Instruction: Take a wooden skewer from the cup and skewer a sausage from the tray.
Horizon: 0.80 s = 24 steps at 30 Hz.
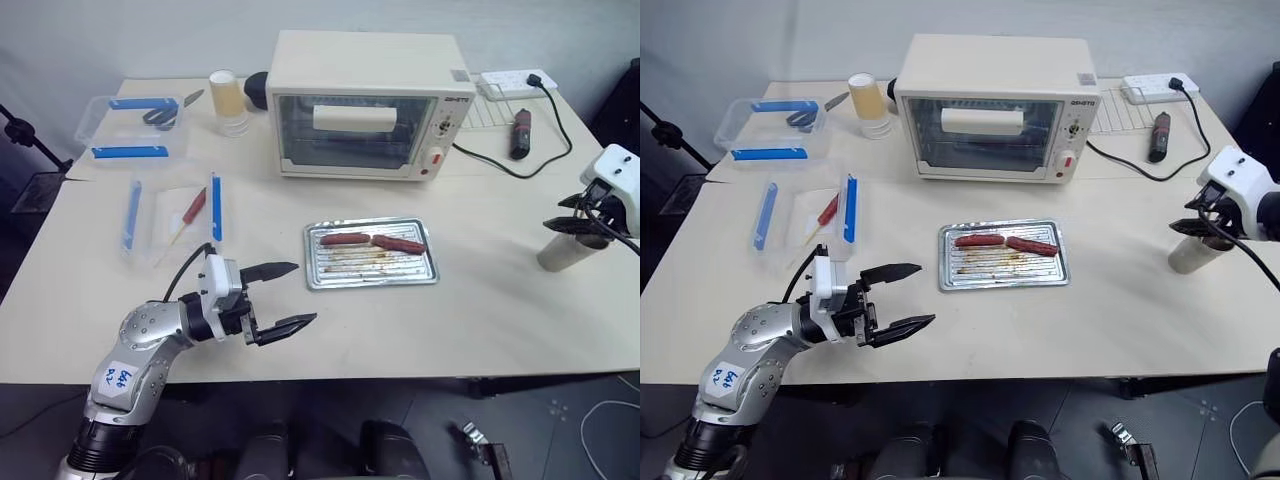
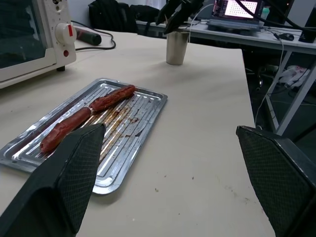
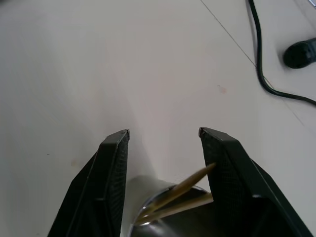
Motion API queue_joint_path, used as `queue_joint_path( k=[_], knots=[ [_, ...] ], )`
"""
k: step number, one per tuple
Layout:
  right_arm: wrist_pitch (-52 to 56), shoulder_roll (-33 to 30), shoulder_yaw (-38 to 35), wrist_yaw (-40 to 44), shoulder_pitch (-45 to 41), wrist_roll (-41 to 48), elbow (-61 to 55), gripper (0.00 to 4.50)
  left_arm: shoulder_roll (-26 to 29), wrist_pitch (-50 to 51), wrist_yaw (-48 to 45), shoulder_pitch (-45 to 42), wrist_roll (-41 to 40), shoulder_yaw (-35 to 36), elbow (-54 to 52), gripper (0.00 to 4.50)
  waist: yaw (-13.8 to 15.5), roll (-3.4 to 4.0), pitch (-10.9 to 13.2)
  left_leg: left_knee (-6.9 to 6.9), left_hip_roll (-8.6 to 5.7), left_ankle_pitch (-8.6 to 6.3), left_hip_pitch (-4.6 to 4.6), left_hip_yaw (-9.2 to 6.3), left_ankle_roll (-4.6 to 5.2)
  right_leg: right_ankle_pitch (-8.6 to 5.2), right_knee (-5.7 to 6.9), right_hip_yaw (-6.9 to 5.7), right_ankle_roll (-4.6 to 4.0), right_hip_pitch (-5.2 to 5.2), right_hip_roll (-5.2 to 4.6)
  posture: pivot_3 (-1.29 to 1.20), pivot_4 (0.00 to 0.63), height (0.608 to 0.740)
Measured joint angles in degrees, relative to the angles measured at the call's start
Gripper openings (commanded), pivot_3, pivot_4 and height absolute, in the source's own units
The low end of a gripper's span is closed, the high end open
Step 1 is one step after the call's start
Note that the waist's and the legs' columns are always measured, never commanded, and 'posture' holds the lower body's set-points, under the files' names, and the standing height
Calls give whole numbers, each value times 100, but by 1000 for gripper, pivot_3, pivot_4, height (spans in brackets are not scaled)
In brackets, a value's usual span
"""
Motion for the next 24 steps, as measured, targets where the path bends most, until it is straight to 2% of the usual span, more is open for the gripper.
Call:
queue_joint_path(
  k=[15, 22, 24],
  knots=[
    [166, -181, 2, -27, 212, -57, -287, 2319, 0, 22, -3, 1, 0, 0, 0, 4500, -4, 0, 0, 2, 0, 0, 0, 1, 0, 0, 1, 0, 0, 0, 0, 0, 150, 740],
    [165, -203, 2, 66, 216, -57, -287, 82, 0, 30, -3, 1, 0, 0, 0, 4500, -9, 0, 0, 2, 0, 0, 0, 1, 0, 0, 1, 0, 0, 0, 0, 0, 150, 740],
    [109, -233, 2, 59, 216, -85, -287, 82, 0, 31, -4, 1, 0, 0, 0, 4500, -4, 0, 0, 3, 0, 0, 0, 1, 0, 0, 1, 0, 0, 0, 0, 0, 150, 740]
  ],
)
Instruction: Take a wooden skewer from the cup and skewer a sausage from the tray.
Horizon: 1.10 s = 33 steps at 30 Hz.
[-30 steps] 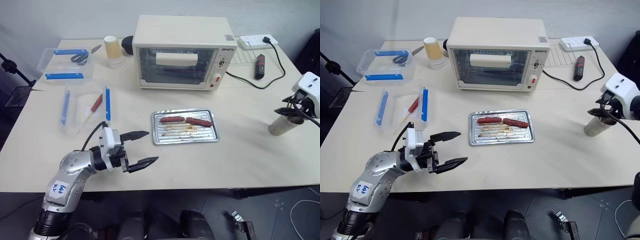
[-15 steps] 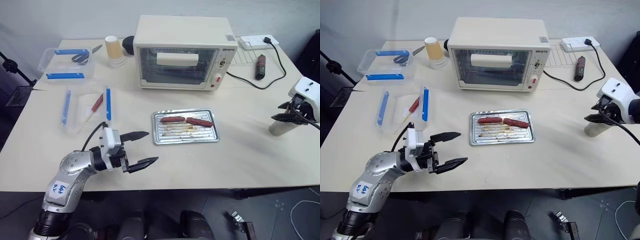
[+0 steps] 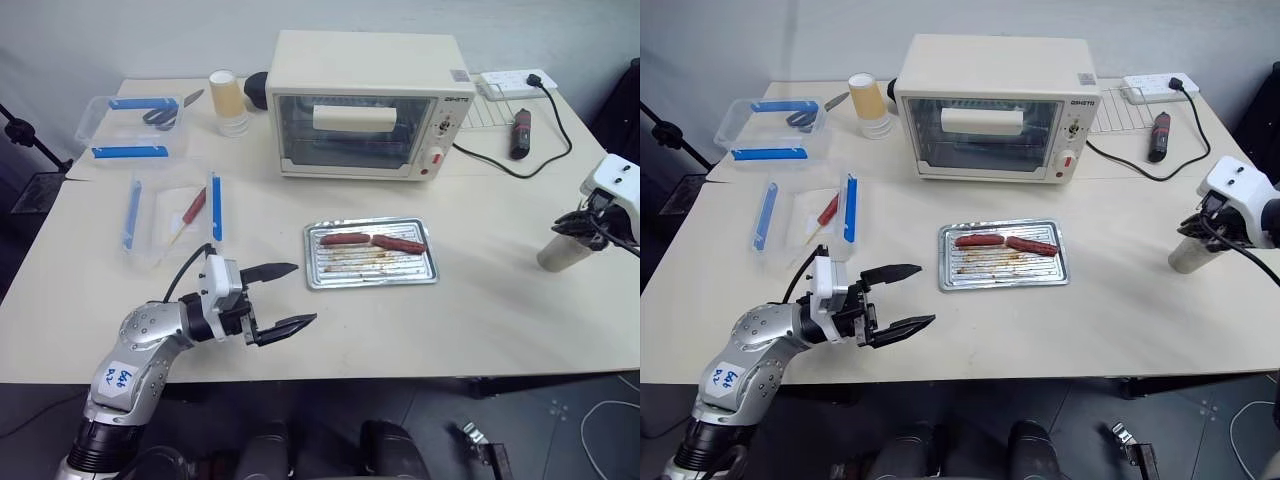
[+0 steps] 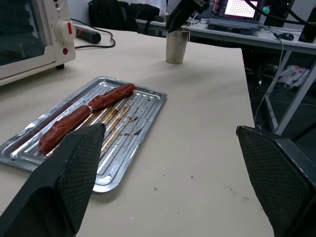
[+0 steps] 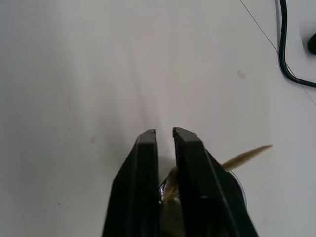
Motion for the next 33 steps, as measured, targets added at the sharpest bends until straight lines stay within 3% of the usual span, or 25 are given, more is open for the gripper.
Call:
queue_joint_path(
  k=[10, 17, 23, 28, 33],
  knots=[
    [104, -12, -1, 211, -129, 16, 6, 82, 0, 0, -4, -2, 0, 0, 0, 4500, -4, 0, 0, 0, 1, 0, 0, 0, 0, 0, 0, 0, 0, 0, 0, 0, 150, 740],
    [603, -494, -68, 1059, -1132, 299, -130, 82, -1, 1, -83, -43, -5, -2, 19, 4500, -4, 15, 7, -5, 0, -1, 0, 0, -1, 0, -4, 1, 0, -1, 1, 0, 150, 740],
    [977, -530, -21, 1411, -1911, 353, -177, 82, -40, -1, -181, -251, -5, -16, 208, 4500, -7, 15, 7, -8, 0, -2, 0, 2, -2, 0, -2, 4, 0, -6, 1, 0, 150, 740],
    [2056, -196, -191, 1487, -2497, 995, -592, 82, -289, -119, -172, -460, -34, 10, 308, 4500, -4, 14, 6, -9, 4, -2, 0, -1, -4, 0, 0, 1, -1, -6, 3, 0, 150, 740],
    [3524, 513, -653, 1438, -1749, 2175, -1563, 82, -786, -439, -77, -783, -66, 37, 505, 4500, 7, 6, 5, 10, 2, -3, -6, -7, -3, 2, 8, -3, -1, -2, 2, 0, 150, 740]
  ],
)
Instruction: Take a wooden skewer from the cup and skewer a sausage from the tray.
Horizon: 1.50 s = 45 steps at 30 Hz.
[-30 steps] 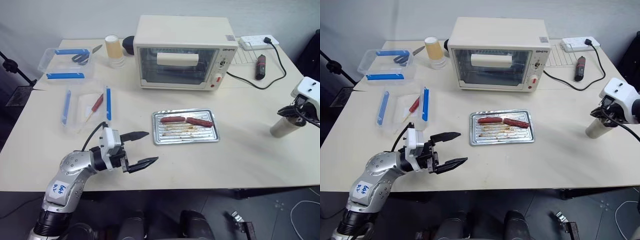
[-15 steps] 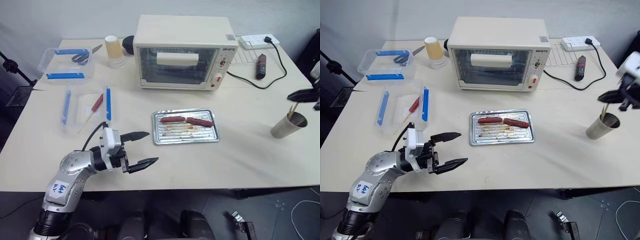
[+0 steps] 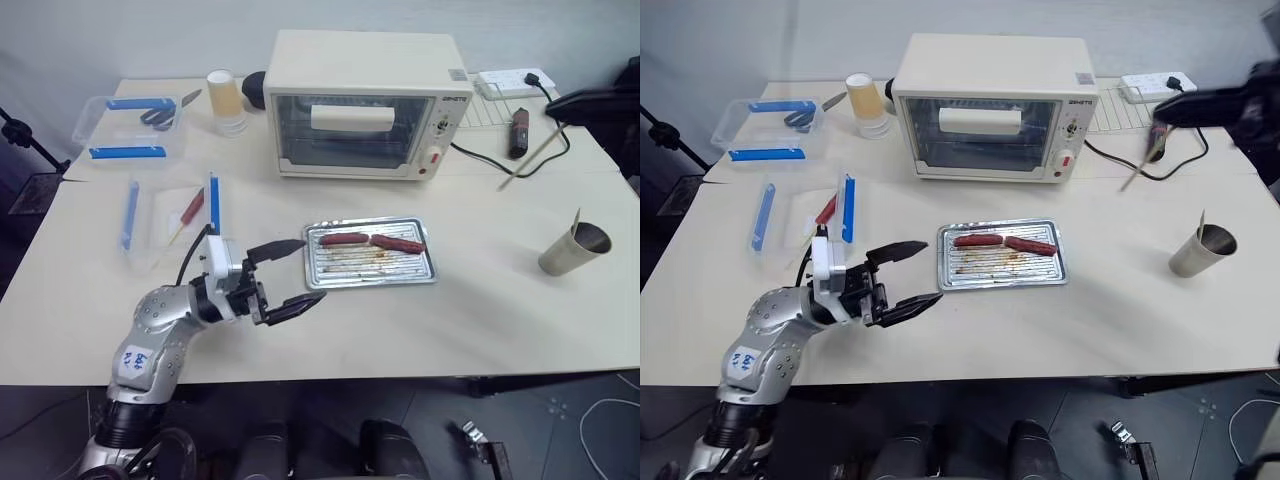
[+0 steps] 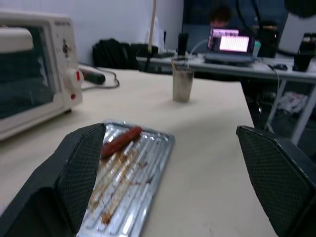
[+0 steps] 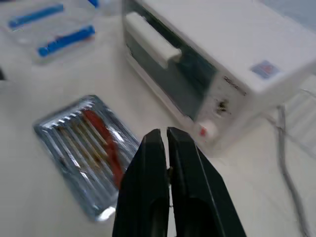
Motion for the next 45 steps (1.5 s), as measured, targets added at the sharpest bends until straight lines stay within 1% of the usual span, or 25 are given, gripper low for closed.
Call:
queue_joint_path(
  k=[1, 4, 7, 10, 15, 19, 23, 26, 34, 39, 45],
  knots=[
    [306, 204, -135, -96, 271, 261, -272, 82, -128, -81, 38, -119, 16, -28, 91, 4500, 22, 0, 0, 4, -1, 0, -2, -3, 0, 0, 2, -1, 0, 0, -1, 0, 150, 740],
    [873, 710, -405, -483, 689, 797, -795, 82, -505, -328, 138, -425, 186, -228, 412, 4500, 97, 0, 0, 30, -3, -3, -16, -6, 5, 2, 9, -5, 3, -4, -1, 0, 150, 740],
    [1257, 964, -614, -855, 748, 1239, -1194, 82, -830, -589, 220, -640, 396, -414, 725, 4500, 145, 0, 0, 46, -4, -5, -30, -17, 9, 2, 10, -12, 4, -6, -1, 0, 150, 740],
    [1618, 1253, -904, -1231, 747, 1685, -1503, 82, -1333, -943, 378, -1067, 596, -525, 1281, 4500, 158, -2, -1, 65, -6, -6, -44, -29, 11, 11, 9, -20, 11, -5, 0, 0, 150, 740],
    [2044, 1625, -1083, -1849, 764, 2195, -1766, 82, -2149, -1613, 881, -1808, 912, -619, 2098, 4500, 145, -2, -1, 66, -7, -7, -54, -34, 13, 16, 4, -26, 14, -10, 1, 0, 150, 740],
    [2320, 1793, -1351, -2305, 785, 2592, -1939, 82, -2482, -1929, 1108, -2077, 966, -590, 2447, 4500, 139, -2, -1, 61, -7, -7, -59, -36, 13, 16, 1, -29, 14, -13, 1, 0, 150, 740],
    [2442, 1868, -1407, -2612, 905, 2840, -2113, 82, -2678, -1989, 1180, -2156, 911, -567, 2568, 4500, 137, -2, -1, 64, -8, -7, -62, -37, 13, 16, 1, -31, 14, -14, 1, 0, 150, 740],
    [2454, 1874, -1410, -2814, 1011, 2971, -2140, 48, -2698, -1989, 1192, -2169, 869, -534, 2569, 3942, 136, -2, -1, 64, -8, -7, -62, -37, 14, 16, 1, -31, 15, -14, 0, 0, 150, 740],
    [2529, 1888, -1552, -3208, 1036, 3407, -2273, 48, -2720, -1977, 1124, -2167, 819, -565, 2568, 1450, 145, -2, -1, 67, -9, -8, -67, -40, 16, 16, 0, -32, 15, -15, 0, 0, 150, 740],
    [2543, 1906, -1604, -3490, 1052, 3578, -2296, 48, -2771, -1973, 1027, -2166, 819, -693, 2567, 25, 138, -2, -1, 67, -8, -8, -67, -40, 16, 16, -1, -33, 15, -15, 1, 0, 150, 740],
    [2683, 1964, -1731, -3767, 1068, 3850, -2267, 48, -2793, -1940, 1028, -2160, 779, -690, 2551, 25, 141, -2, -1, 67, -8, -8, -67, -41, 16, 16, -1, -33, 15, -15, 0, 0, 150, 740]
  ],
)
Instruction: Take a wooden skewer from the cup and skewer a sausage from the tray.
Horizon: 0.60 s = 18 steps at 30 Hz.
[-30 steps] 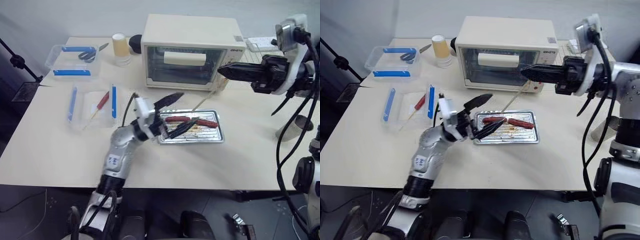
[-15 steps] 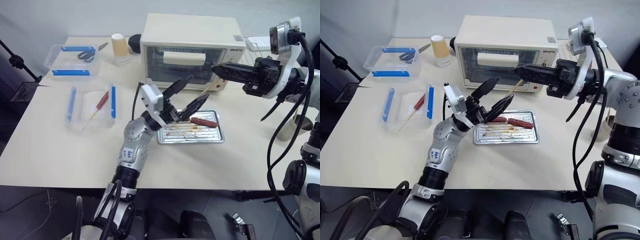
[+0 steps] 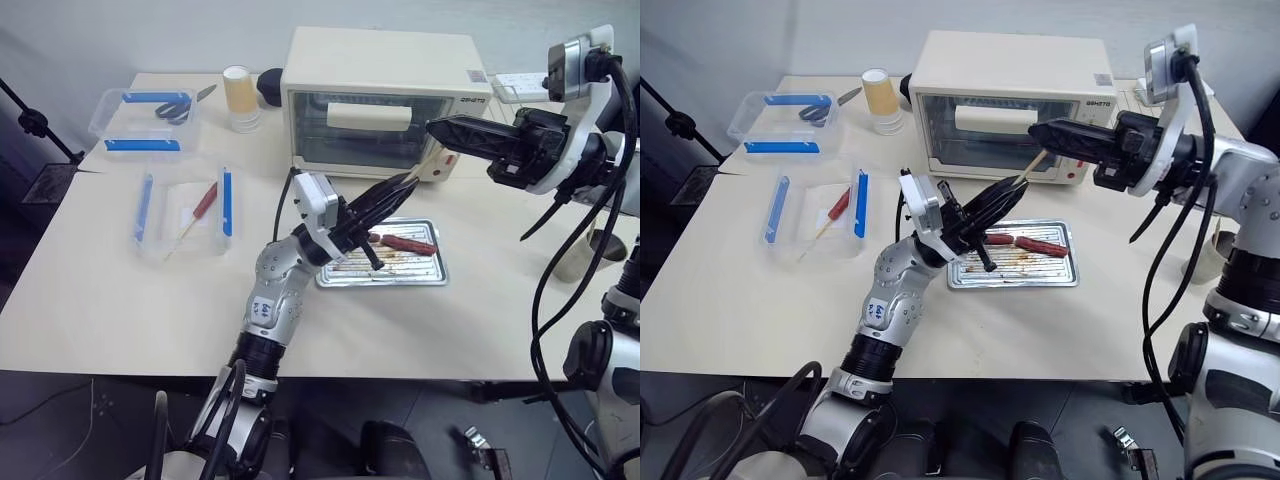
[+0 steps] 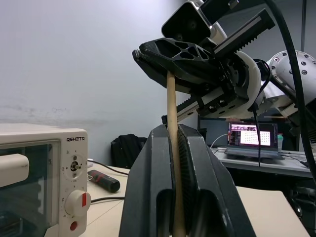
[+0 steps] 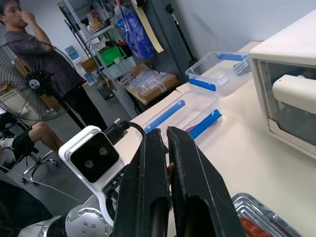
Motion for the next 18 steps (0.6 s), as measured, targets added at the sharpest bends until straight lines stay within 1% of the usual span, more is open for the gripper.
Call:
queue_joint_path(
  k=[1, 2, 3, 5, 6, 8, 10, 11, 13, 14, 15, 17, 18],
  knots=[
    [126, 1, -62, -66, 1, 102, 54, 421, 1, 42, -3, 0, -17, -9, -20, 0, 4, 0, 0, 0, -1, 0, -1, 0, 1, 0, 0, 0, 0, 0, 0, 0, 150, 740],
    [159, 1, -75, -78, 1, 133, 72, 533, 3, 61, -3, 0, -19, -12, -28, 0, 5, 0, 0, 0, -1, 0, -1, -1, 1, 0, 0, 0, 0, 0, 0, 0, 150, 740],
    [193, -16, -71, -61, 38, 190, 63, 740, 5, 110, 4, -1, -49, -7, -54, 0, 3, 0, 0, 0, 0, 0, -1, -1, 1, 0, -1, 0, 0, 0, 0, 0, 150, 740],
    [235, -61, -57, 35, 189, 266, 11, 1356, 66, 209, 76, -1, -85, 65, -129, 0, -1, 0, 0, 0, 0, 0, -1, -2, 1, 0, -1, -1, 0, 0, 0, 0, 150, 740],
    [216, -92, -50, 71, 248, 266, 8, 1737, 120, 258, 105, -1, -102, 103, -160, 0, -2, 0, 0, 0, 0, 0, -1, -2, 1, 0, 0, -1, 0, 0, 0, 0, 150, 740],
    [70, -233, -30, 170, 303, 231, 10, 2387, 307, 387, 119, 10, -139, 191, -222, 0, -4, 0, 0, 0, 0, 0, -2, -2, 1, 0, -1, -1, 0, -1, 0, 0, 150, 740],
    [-439, -388, 8, 299, 344, -23, 18, 3019, 610, 563, 106, 116, -163, 249, -442, 0, -8, 0, 0, -1, 0, 0, -1, -2, 1, 0, -1, -1, 0, -1, 0, 0, 150, 740],
    [-882, -561, 104, 483, 493, -286, 21, 3416, 808, 676, 55, 254, -181, 253, -652, 0, -10, 0, 0, -5, 0, 0, -1, -2, 1, 0, -3, -1, 0, -1, 1, 0, 150, 740],
    [-1773, -991, 383, 1014, 1022, -862, 31, 3986, 1335, 908, -99, 612, -217, 306, -1023, 0, -8, -1, -1, -11, 0, 0, 0, -2, 1, 0, -10, -2, 0, -1, 2, 0, 150, 740],
    [-2214, -1212, 546, 1389, 1432, -1194, 69, 4332, 1706, 1036, -193, 899, -258, 454, -1179, 0, -13, -1, 0, -11, 1, 0, 0, -1, 1, 0, -10, -2, 0, -1, 2, 0, 150, 740],
    [-2583, -1301, 679, 1672, 1726, -1421, 106, 4464, 1951, 1158, -220, 1114, -279, 596, -1269, 0, -14, -1, 0, -10, 0, 0, -1, 1, 1, 0, -10, -1, 0, -2, 2, 0, 150, 740],
    [-3203, -1360, 897, 2065, 2122, -1782, 166, 4464, 2251, 1355, -248, 1380, -370, 800, -1416, 0, -16, -1, 0, -5, 1, 0, -1, 3, 1, 1, -9, 2, 2, -2, 1, 0, 150, 740],
    [-3783, -1446, 1090, 2373, 2371, -2099, 175, 4464, 2430, 1484, -283, 1572, -458, 861, -1672, 0, -18, -1, 0, -3, 2, 0, 0, 2, 1, 1, -8, 2, 3, -1, 1, 0, 150, 740]
  ],
)
